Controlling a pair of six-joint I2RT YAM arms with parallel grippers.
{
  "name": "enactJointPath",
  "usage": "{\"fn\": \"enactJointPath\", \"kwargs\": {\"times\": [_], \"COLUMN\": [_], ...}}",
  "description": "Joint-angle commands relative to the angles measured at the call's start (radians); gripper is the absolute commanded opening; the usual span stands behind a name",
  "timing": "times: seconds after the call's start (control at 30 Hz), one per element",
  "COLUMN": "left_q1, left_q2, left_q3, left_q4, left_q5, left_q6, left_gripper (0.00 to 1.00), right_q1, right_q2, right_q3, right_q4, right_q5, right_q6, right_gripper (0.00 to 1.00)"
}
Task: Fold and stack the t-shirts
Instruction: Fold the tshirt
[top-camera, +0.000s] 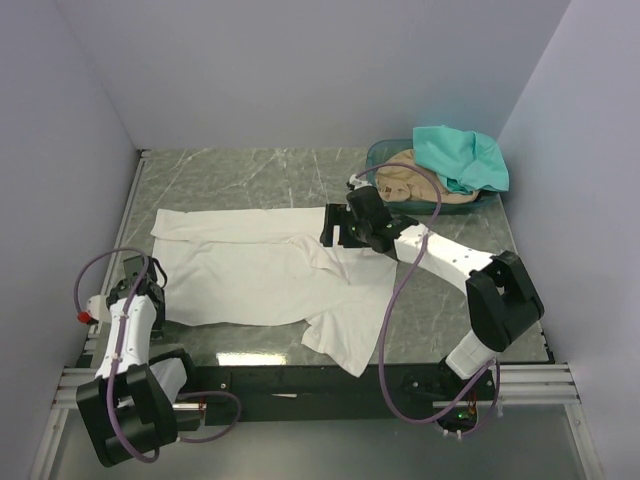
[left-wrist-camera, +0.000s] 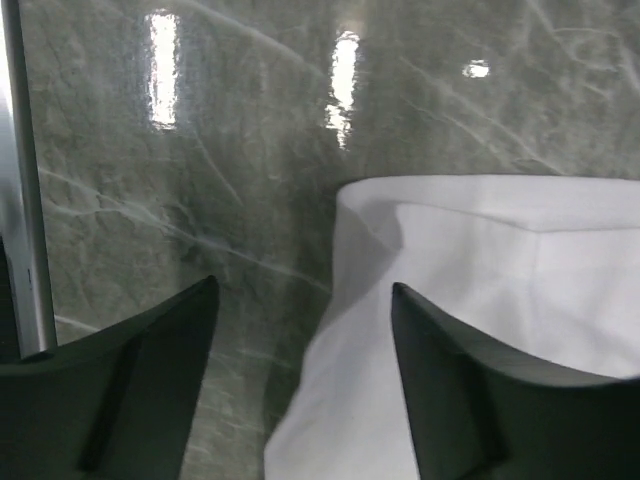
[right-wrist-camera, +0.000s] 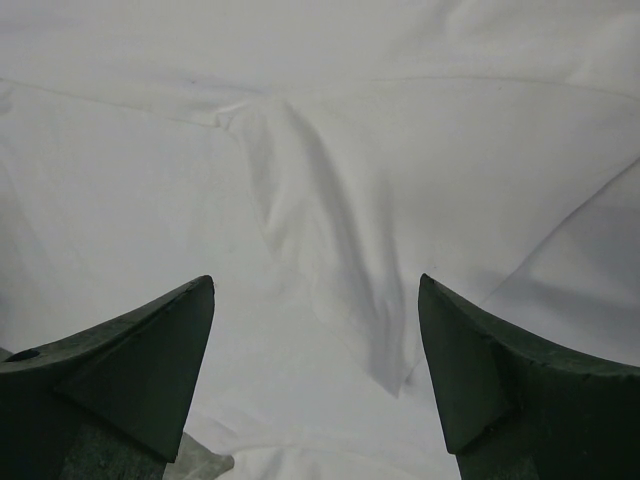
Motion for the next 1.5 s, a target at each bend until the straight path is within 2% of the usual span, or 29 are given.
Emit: {"fn": "enactJointPath", "kwargs": {"times": [0.0,0.2,0.3,0.4,0.57,0.73,0.97,1.07,1.3,1.47], "left_q1": [0.025,0.031,0.032,0.031,0.031,0.032,0.031,0.032,0.032,0.032], "left_q2": [0.004,0.019,0.05,0.079,0.073,0.001,-0.062,-0.045,-0.014,-0.028], "left_q3": [-0.03,-0.063,-0.063,-0.064,-0.058,-0.084,-0.089,-0.081,-0.072,-0.078], "left_q4": [0.085,0.157,0.182,0.22,0.212,0.236,0.229,0.229,0.228,0.235], "left_q5": [-0.004,0.002,-0.009,0.014,0.016,0.057,0.057,0.065,0.068,0.068], "left_q6": [0.012,0.052,0.07,0.104,0.109,0.127,0.124,0.126,0.126,0.132], "left_gripper": [0.72,0.4,0.13,0.01,0.01,0.01,0.01,0.01,0.01,0.01], "right_q1": [-0.004,-0.002,-0.002,0.002,0.094,0.356,0.672,0.718,0.739,0.739], "right_q2": [-0.072,-0.127,-0.176,-0.235,-0.356,-0.39,-0.333,-0.284,-0.201,-0.108], "right_q3": [-0.018,-0.07,-0.129,-0.193,-0.264,-0.268,-0.288,-0.29,-0.304,-0.285], "right_q4": [0.022,-0.001,-0.022,-0.039,-0.119,-0.309,-0.453,-0.455,-0.357,-0.375], "right_q5": [0.018,0.05,0.048,0.023,0.041,0.136,0.238,0.223,0.168,0.228], "right_q6": [0.007,0.01,0.016,0.027,0.004,-0.018,0.071,0.106,0.106,0.114], "right_gripper": [0.89,0.89,0.89,0.89,0.88,0.88,0.86,0.82,0.74,0.7]}}
